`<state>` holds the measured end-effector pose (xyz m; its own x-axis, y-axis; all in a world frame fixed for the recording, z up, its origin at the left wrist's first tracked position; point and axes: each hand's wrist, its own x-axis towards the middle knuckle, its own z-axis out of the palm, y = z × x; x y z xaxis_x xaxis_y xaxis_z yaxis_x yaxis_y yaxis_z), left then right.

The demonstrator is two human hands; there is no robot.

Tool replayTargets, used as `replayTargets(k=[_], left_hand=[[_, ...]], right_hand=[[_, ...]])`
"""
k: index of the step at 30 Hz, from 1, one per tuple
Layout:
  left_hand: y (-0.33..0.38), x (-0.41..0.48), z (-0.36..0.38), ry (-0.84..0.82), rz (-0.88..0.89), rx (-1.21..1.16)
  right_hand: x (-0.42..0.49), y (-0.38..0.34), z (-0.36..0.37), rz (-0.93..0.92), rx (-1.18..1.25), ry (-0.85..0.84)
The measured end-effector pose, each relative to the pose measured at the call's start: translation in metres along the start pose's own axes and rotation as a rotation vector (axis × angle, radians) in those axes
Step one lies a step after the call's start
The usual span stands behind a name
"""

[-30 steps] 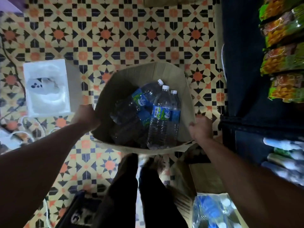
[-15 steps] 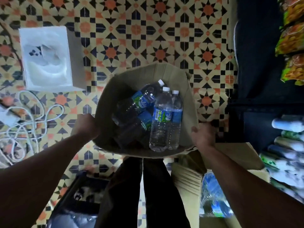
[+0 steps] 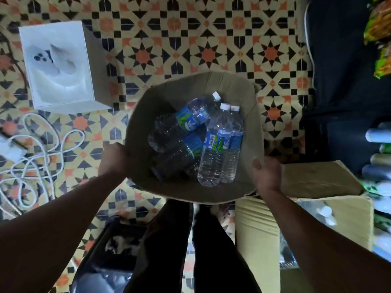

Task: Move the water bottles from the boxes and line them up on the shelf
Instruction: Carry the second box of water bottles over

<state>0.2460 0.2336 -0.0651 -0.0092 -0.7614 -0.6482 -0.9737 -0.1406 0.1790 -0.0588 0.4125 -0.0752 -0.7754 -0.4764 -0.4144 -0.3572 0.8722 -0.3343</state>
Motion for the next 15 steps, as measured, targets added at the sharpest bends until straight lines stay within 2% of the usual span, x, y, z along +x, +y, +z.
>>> replayTargets(k=[6, 11, 15], left_hand=[[-0.013, -0.011, 0.023, 0.124, -0.096, -0.045], [-0.03, -0.015, 0.035, 0.125, -0.07, -0.068], [-0.027, -0.017, 0.042, 0.141, -0.072, -0.054]], right_hand=[[-0.011, 0.009, 0.013, -0.057, -0.118, -0.011], [-0.007, 0.009, 0.016, -0.112, -0.074, -0.01], [0.006, 0.013, 0.016, -0.058, -0.09, -0.015]])
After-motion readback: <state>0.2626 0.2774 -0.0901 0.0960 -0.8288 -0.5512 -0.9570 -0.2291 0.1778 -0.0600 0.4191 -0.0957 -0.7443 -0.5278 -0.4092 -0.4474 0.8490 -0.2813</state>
